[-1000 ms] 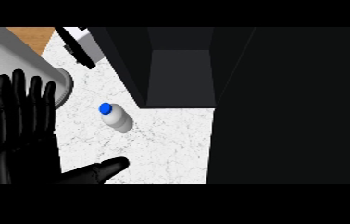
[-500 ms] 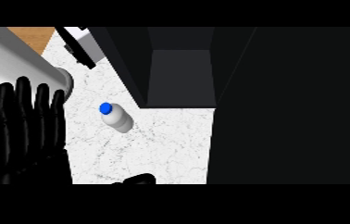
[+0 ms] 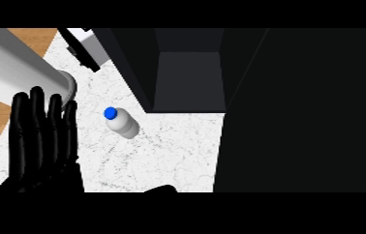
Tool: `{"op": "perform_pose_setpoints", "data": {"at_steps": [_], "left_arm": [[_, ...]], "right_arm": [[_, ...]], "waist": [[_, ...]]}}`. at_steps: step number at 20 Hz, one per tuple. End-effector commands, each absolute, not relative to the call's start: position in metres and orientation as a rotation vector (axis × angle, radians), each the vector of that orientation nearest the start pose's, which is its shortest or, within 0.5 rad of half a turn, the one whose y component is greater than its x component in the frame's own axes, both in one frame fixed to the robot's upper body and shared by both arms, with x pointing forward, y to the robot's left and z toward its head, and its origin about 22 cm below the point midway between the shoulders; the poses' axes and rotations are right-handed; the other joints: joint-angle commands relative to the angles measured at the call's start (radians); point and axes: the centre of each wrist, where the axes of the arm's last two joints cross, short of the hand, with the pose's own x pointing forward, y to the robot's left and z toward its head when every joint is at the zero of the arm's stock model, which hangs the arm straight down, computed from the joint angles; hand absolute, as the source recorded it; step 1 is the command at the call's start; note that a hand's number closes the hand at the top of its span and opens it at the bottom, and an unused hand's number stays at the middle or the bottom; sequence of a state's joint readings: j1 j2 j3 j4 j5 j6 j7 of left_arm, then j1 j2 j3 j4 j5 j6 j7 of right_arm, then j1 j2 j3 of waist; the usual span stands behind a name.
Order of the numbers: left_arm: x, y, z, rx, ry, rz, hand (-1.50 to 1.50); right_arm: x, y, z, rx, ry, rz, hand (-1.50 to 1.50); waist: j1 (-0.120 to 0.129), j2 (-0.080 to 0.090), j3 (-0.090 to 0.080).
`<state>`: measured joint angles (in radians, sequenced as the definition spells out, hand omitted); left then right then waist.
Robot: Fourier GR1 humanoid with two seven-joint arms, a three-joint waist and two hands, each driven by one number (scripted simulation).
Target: Pick up the bottled water, place it into the cabinet and close the cabinet
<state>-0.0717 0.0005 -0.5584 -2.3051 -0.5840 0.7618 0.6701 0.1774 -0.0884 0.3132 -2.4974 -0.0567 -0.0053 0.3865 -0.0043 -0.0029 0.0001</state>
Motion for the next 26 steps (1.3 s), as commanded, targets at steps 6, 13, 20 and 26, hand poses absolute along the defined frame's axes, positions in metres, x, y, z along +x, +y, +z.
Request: {"op": "perform_pose_setpoints", "data": {"at_steps": [6, 13, 20, 26], "left_arm": [[0.176, 0.116, 0.168, 0.196, -1.847, 0.393, -1.50], [0.184, 0.135, 0.160, 0.249, -1.837, 0.413, -1.50], [0.196, 0.146, 0.135, 0.242, -1.778, 0.437, -1.50], [0.210, 0.176, 0.110, 0.318, -1.716, 0.440, -1.50]], "right_arm": [[0.101, -0.202, 0.202, 0.259, -1.966, 0.189, -1.50], [0.090, -0.194, 0.200, 0.263, -1.957, 0.165, -1.50], [0.083, -0.197, 0.210, 0.288, -1.952, 0.176, -1.50], [0.094, -0.204, 0.209, 0.256, -1.954, 0.203, -1.50]], "waist": [[-0.003, 0.001, 0.000], [-0.010, 0.000, -0.001], [-0.011, 0.000, -0.002], [-0.004, 0.002, -0.001]]}}
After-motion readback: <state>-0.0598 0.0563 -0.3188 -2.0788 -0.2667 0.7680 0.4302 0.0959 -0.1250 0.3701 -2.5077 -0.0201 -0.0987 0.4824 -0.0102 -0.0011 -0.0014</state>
